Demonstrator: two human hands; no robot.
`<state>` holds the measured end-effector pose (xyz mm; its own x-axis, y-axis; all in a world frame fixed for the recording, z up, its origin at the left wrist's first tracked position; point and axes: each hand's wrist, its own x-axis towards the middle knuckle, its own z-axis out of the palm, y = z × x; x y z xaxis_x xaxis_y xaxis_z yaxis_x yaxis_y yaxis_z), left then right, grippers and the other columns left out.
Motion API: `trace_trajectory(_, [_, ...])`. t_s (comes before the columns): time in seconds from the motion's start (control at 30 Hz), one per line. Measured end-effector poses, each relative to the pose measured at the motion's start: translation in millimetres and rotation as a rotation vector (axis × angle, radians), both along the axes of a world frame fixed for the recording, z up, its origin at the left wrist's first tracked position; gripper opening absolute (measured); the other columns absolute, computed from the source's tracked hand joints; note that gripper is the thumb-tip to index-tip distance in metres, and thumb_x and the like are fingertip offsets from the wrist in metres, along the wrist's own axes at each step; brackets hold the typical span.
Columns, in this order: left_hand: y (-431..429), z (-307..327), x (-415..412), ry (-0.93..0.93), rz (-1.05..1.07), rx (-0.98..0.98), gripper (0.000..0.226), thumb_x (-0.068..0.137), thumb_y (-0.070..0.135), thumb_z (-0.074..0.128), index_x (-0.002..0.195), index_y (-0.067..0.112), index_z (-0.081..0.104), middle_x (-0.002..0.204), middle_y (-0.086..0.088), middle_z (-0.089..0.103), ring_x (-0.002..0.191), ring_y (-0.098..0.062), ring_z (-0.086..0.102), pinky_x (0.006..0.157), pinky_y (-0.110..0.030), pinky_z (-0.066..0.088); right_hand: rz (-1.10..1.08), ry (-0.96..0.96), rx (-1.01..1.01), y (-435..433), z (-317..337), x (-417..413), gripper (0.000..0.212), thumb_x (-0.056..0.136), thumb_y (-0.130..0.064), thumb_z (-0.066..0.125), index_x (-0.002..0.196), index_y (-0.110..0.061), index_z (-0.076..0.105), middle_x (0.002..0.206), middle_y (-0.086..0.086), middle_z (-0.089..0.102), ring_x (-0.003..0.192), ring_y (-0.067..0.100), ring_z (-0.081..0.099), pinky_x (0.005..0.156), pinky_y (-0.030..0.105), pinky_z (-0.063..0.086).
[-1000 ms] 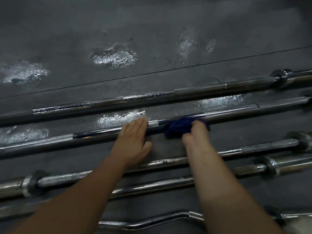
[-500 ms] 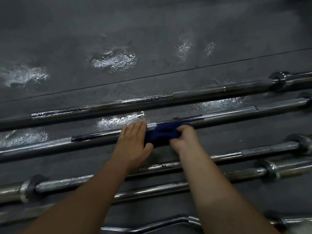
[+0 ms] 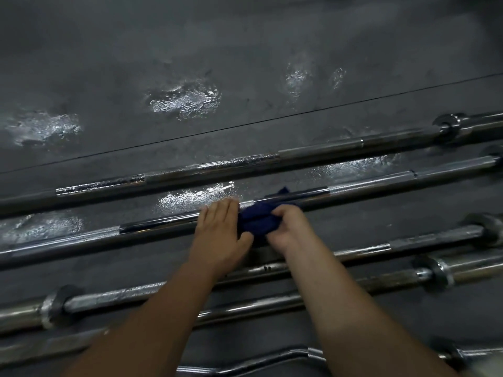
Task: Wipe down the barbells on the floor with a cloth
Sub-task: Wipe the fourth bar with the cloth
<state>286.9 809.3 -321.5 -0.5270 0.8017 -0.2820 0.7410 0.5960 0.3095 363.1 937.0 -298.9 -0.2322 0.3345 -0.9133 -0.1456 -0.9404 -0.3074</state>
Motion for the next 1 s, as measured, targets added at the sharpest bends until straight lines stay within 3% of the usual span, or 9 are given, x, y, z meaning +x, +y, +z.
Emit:
trace_trajectory(0.07, [-3.3,-1.3,-0.4,-0.013,-0.013,0.01,0.089,0.075,0.054,0.016,0.155,0.016,0.024,0.159,-0.004,0.029,0.146,-0.021,0.02,0.123,-0.04,0.001,-0.043,-0.066,0.043,17.8,2.2,7.2,0.027,0.098,0.0,0.03,0.076,-0.004,0.046,0.065,0.009,0.057,0.06,0.021,0.057,0.058,0.02,0.051])
trace_trajectory(0.13, [-4.6,-2.8,1.9,-0.009,-0.013,0.033,0.086,0.077,0.053,0.019,0.154,0.015,0.027,0.157,-0.004,0.031,0.145,-0.021,0.022,0.123,-0.04,0.0,-0.016,-0.188,0.149,27.9,1.8,13.8,0.011,0.097,-0.003,0.041,0.092,-0.003,0.051,0.083,0.008,0.06,0.072,0.021,0.057,0.053,0.023,0.045])
trace_trajectory(0.23, [-5.6,-4.2,4.7,-0.006,0.004,0.056,0.083,0.078,0.051,0.025,0.151,0.014,0.032,0.155,-0.004,0.035,0.143,-0.021,0.026,0.123,-0.041,0.004,0.363,-0.211,0.223,15.2,0.2,16.9,0.017,0.087,-0.001,0.054,0.103,-0.006,0.059,0.092,0.019,0.064,0.072,0.026,0.061,0.058,0.032,0.045])
trace_trajectory(0.33, [-8.3,-2.9,5.2,-0.002,-0.01,0.056,0.083,0.078,0.051,0.023,0.151,0.013,0.033,0.155,-0.004,0.034,0.144,-0.021,0.025,0.122,-0.039,0.005,0.461,-0.457,0.762,31.0,-1.3,38.8,0.017,0.084,0.0,0.054,0.096,-0.009,0.061,0.089,0.015,0.061,0.076,0.023,0.055,0.07,0.034,0.046])
trace_trajectory(0.47, [-8.5,-0.3,13.2,-0.003,0.008,0.069,0.084,0.077,0.051,0.025,0.15,0.011,0.035,0.156,-0.007,0.034,0.144,-0.024,0.025,0.122,-0.041,0.005,0.61,-0.988,1.306,54.9,-25.0,63.1,0.049,0.085,-0.007,0.051,0.134,-0.007,0.051,0.14,0.019,0.045,0.123,0.034,0.046,0.105,0.038,0.038])
trace_trajectory(0.57, [-10.3,-4.2,19.0,-0.001,0.028,0.067,0.083,0.078,0.05,0.029,0.15,0.011,0.035,0.156,-0.007,0.035,0.144,-0.025,0.026,0.123,-0.043,0.007,0.95,-0.825,1.606,5.1,-35.7,28.2,0.041,0.076,-0.014,0.044,0.111,-0.009,0.064,0.109,0.015,0.06,0.102,0.036,0.054,0.093,0.046,0.043])
trace_trajectory(0.7, [-20.2,-3.9,11.4,-0.014,-0.051,0.034,0.089,0.074,0.05,0.025,0.154,0.01,0.029,0.16,-0.009,0.028,0.148,-0.026,0.02,0.124,-0.041,0.005,1.346,-0.501,1.881,-19.0,-30.1,19.8,0.047,0.075,-0.021,0.042,0.115,-0.017,0.065,0.109,0.006,0.064,0.1,0.027,0.056,0.095,0.038,0.04])
trace_trajectory(0.87, [-18.0,-0.1,21.2,-0.034,0.011,0.025,0.092,0.07,0.05,0.024,0.156,0.015,0.022,0.163,-0.003,0.019,0.15,-0.021,0.01,0.124,-0.04,-0.001,1.081,-0.975,1.536,40.8,-33.1,57.8,0.04,0.071,-0.004,0.052,0.107,-0.009,0.067,0.105,0.012,0.063,0.097,0.035,0.055,0.091,0.042,0.042])
trace_trajectory(1.0, [-16.3,-0.5,22.5,-0.015,0.011,0.0,0.09,0.072,0.05,0.027,0.155,0.016,0.023,0.162,-0.005,0.021,0.149,-0.023,0.012,0.123,-0.039,-0.002,1.426,-0.47,1.739,5.7,-24.0,37.5,0.059,0.07,-0.004,0.049,0.126,-0.016,0.062,0.119,0.01,0.065,0.103,0.034,0.057,0.095,0.039,0.044])
